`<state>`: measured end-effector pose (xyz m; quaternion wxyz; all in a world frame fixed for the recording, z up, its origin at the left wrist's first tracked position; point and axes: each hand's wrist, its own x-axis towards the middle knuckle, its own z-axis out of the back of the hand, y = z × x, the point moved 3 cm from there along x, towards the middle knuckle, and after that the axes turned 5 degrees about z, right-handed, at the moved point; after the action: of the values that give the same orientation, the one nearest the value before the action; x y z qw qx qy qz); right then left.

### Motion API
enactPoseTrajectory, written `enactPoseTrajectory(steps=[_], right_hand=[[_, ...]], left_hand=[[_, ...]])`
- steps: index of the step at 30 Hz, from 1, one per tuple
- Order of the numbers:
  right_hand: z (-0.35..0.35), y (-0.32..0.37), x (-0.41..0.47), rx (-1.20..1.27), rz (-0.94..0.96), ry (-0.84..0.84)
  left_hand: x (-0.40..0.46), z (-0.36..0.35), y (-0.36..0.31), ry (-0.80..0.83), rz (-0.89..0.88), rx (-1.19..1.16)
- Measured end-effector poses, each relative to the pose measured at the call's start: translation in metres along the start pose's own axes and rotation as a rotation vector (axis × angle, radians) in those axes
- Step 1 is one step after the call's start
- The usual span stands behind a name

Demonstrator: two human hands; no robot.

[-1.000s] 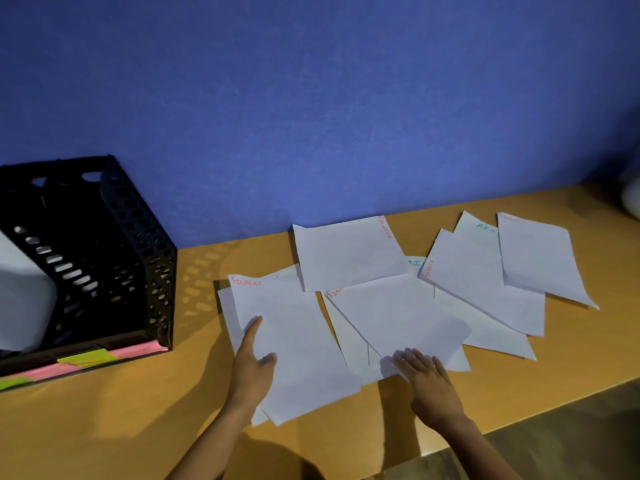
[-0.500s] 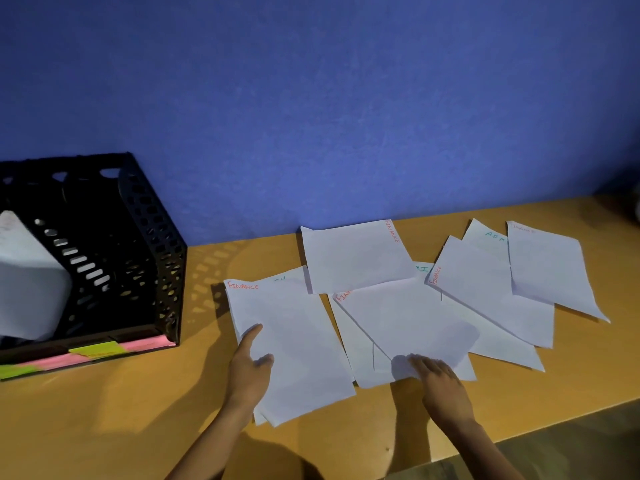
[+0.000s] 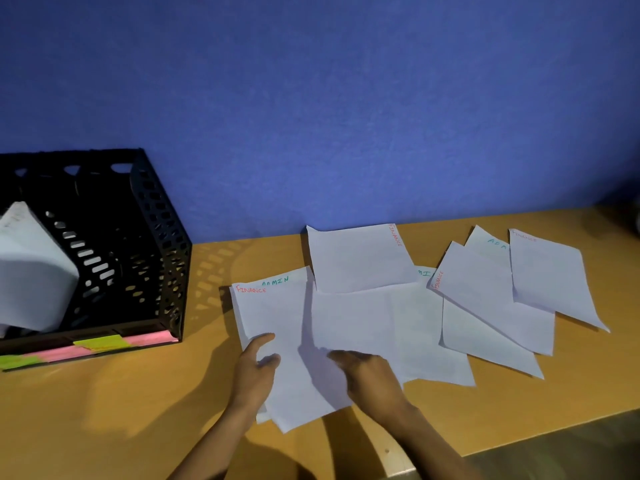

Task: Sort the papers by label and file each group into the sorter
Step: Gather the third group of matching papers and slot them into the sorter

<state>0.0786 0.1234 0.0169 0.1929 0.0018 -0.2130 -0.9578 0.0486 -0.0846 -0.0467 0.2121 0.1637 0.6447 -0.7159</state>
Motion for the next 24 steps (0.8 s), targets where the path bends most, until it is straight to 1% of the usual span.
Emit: enactPoseTrajectory(steps=[4,6,7,10,12,14,16,18,19,21,22,23,24], right_hand=[[-0.016,0.05,0.018,-0.033,0.25,-0.142],[-0.033,0.063,0.022,-0.034,0.319,-0.108],[-0.042,0.065,0.022,-0.024,0.335,-0.058],[-0.059,0.064,0.025,0.018,0.36,0.002],[-0.062,0.062,0.028,0.174,0.324,0.081],[-0.065,0.056,0.031,0.399,0.26,0.191],[-0.062,0.05,0.032,0.561,0.191,0.198],[-0.06,0.036,0.04,0.733,0.111,0.149],[-0.06,0.024,0.047,0.737,0.042,0.112],[-0.058,-0.003,0.063,0.586,-0.096,0.021],[-0.058,-0.016,0.073,0.469,-0.105,-0.02],[-0.057,-0.027,0.085,0.299,-0.103,-0.017],[-0.058,-0.034,0.095,0.125,-0.132,0.033]], left_hand=[[-0.001,-0.003,-0.001,-0.033,-0.001,-0.046],[-0.002,-0.003,0.0,-0.032,0.009,-0.068],[-0.002,-0.002,0.001,-0.029,0.012,-0.071],[0.001,0.005,0.007,-0.037,0.02,-0.052],[0.003,0.011,0.009,-0.042,0.01,-0.028],[0.002,0.017,0.009,-0.059,-0.009,0.009],[0.002,0.022,0.009,-0.078,-0.02,0.057],[0.004,0.025,0.009,-0.1,-0.02,0.081],[0.004,0.026,0.01,-0.109,-0.014,0.085],[0.004,0.027,0.011,-0.112,0.001,0.077],[0.004,0.026,0.012,-0.104,0.01,0.063],[0.003,0.025,0.011,-0.093,0.017,0.048],[0.003,0.025,0.011,-0.085,0.018,0.041]])
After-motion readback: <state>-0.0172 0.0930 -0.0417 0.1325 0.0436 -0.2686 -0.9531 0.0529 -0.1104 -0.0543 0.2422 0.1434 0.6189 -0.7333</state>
